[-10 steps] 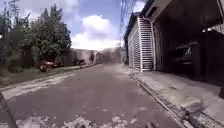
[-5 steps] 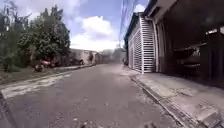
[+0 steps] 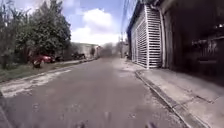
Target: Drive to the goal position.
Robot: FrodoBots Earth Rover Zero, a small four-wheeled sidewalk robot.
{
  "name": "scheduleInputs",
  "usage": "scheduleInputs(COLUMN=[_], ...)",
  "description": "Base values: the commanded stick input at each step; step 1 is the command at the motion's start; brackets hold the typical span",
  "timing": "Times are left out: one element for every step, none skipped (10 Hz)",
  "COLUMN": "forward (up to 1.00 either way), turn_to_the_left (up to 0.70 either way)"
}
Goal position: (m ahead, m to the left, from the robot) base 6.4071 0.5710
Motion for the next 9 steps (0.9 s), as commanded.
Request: scheduleInputs(forward=[0.7, 0.7, 0.7, 0.7, 0.7, 0.7, 0.7, 0.7, 0.7], turn_to_the_left=[0.0, 0.0, 0.0, 0.0, 0.0, 0.0, 0.0, 0.0, 0.0])
